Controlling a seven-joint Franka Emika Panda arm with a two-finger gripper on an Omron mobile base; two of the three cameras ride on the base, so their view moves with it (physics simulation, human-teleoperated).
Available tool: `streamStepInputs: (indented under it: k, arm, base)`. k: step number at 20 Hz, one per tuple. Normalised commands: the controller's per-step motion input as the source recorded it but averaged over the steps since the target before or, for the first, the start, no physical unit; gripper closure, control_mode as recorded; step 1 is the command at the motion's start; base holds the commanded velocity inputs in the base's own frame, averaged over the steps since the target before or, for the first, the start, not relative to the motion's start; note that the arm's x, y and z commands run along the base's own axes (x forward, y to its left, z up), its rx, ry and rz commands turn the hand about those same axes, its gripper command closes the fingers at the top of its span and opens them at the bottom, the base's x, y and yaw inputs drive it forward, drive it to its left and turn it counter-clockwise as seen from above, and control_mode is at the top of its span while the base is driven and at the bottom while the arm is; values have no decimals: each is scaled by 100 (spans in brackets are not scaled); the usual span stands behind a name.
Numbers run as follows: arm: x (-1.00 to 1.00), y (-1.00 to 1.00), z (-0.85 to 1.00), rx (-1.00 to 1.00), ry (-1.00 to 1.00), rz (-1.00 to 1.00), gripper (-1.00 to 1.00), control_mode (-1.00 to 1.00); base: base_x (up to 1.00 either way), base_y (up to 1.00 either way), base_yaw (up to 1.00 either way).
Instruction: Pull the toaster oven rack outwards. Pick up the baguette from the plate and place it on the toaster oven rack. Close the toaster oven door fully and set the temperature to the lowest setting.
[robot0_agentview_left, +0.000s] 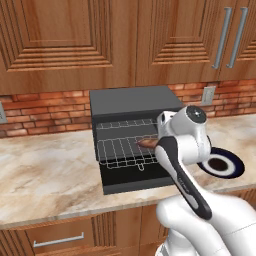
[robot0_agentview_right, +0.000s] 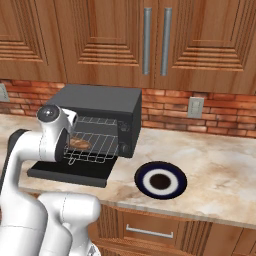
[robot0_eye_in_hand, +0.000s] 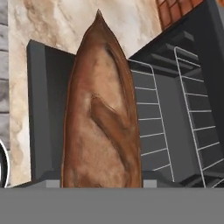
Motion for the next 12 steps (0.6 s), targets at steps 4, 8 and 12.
streamStepInputs:
  k: [4,8,12]
  arm:
    - [29,17,-17,-1,0,0,100,-100]
    - [33,11,-15,0,0,0,100,-100]
    - [34,11,-16,-1,0,0,100,-100]
  base:
    - [0,0,0]
    - [0,0,0]
    - [0,0,0]
